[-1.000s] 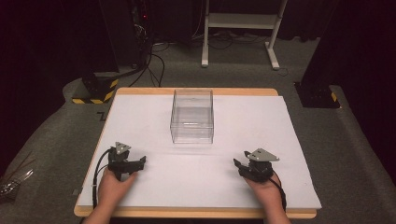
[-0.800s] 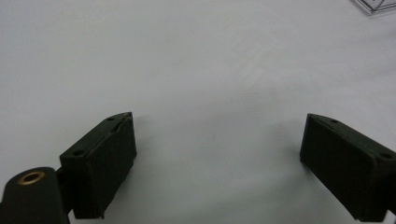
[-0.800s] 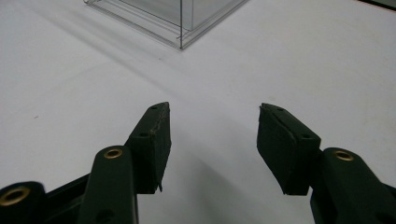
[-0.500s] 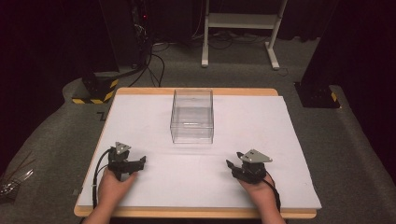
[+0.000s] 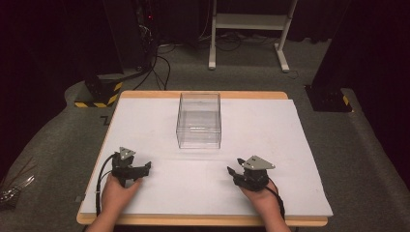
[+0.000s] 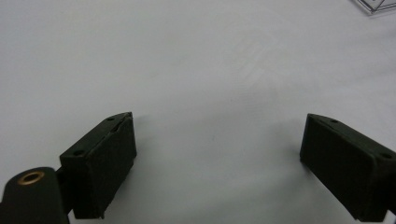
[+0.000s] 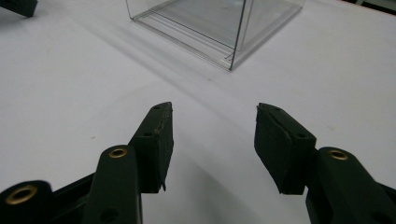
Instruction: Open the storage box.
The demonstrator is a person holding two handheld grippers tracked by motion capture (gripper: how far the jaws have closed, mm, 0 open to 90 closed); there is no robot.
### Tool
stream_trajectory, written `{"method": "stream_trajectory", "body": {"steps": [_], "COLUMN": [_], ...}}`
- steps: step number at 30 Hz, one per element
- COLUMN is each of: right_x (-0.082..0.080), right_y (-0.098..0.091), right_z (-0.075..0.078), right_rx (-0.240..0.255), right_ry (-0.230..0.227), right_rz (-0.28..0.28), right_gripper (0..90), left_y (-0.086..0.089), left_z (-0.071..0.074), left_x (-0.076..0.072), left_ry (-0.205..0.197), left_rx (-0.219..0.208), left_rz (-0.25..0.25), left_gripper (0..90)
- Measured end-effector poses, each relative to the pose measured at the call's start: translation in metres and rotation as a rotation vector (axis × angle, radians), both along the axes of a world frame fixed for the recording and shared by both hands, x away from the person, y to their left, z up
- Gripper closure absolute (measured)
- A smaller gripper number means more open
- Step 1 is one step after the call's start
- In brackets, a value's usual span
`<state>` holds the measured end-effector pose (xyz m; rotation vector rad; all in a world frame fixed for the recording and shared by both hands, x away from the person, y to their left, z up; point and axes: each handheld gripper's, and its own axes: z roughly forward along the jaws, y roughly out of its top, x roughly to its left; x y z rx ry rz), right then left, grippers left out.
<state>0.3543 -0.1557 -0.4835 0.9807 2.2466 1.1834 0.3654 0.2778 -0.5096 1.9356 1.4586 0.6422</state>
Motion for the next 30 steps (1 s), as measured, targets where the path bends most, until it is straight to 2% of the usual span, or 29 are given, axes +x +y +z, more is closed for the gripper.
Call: {"method": "stream_trajectory", "body": {"steps": [16, 24, 30], "right_x": [0.007, 0.017, 0.026], "right_y": [0.019, 0.03, 0.047], "right_z": [0.002, 0.006, 0.008], "right_rx": [0.047, 0.047, 0.058], "right_ry": [0.011, 0.017, 0.015], "right_rz": [0.01, -0.002, 0.024], "right_gripper": [51.3, 51.4, 51.4], "left_y": [0.0, 0.0, 0.0], "left_z": [0.0, 0.0, 0.0], "left_x": [0.0, 0.0, 0.0], "left_ry": [0.0, 0.0, 0.0], "left_rx": [-0.001, 0.0, 0.0], "left_rz": [0.001, 0.0, 0.0], "left_gripper": [11.0, 11.0, 11.0]}}
